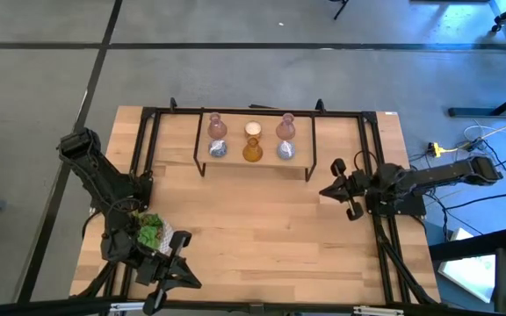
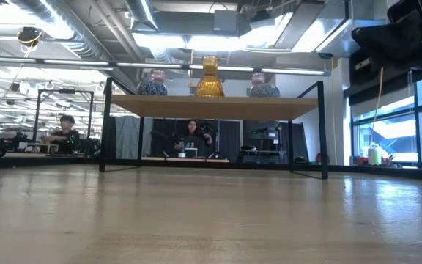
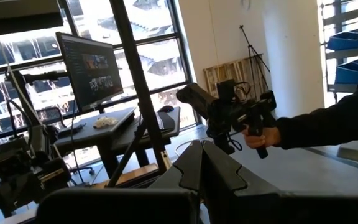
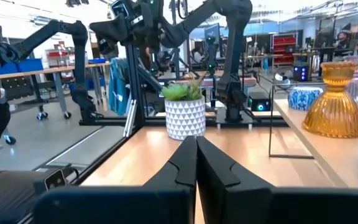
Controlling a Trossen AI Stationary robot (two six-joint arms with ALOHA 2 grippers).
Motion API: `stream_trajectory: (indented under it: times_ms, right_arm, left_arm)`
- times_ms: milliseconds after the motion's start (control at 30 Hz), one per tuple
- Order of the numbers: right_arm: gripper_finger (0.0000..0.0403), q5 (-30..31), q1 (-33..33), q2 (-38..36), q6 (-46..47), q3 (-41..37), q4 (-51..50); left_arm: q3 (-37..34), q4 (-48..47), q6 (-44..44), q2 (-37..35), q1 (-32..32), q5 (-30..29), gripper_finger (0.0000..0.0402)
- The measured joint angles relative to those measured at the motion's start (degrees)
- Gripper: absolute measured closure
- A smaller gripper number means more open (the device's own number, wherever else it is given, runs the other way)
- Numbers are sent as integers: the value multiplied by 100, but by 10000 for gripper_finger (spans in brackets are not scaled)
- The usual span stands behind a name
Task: Pick & Place candle stick holders
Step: Return to Home Position
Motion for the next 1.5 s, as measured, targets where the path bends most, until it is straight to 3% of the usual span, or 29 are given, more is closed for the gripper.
stream_trajectory:
  times_ms: [267,633,833,1067,1267,1500]
  right_arm:
    - [398,-29,-153,-902,70,0,-951]
    - [398,-16,-151,-2481,305,0,-3045]
    - [398,336,-169,-2621,353,2,-3097]
    - [398,593,-171,-2500,1364,2,-3146]
    - [398,594,-171,-2500,1494,2,-3142]
    - [398,594,-171,-2500,1464,2,-3141]
  left_arm:
    - [0,-59,-179,0,0,-4,400]
    - [0,-122,-406,0,0,26,400]
    - [0,-118,-374,0,0,-31,400]
    - [-46,-53,66,0,17,-211,400]
    - [-459,94,-73,-287,399,742,400]
    - [-1576,628,-662,-876,1311,1367,400]
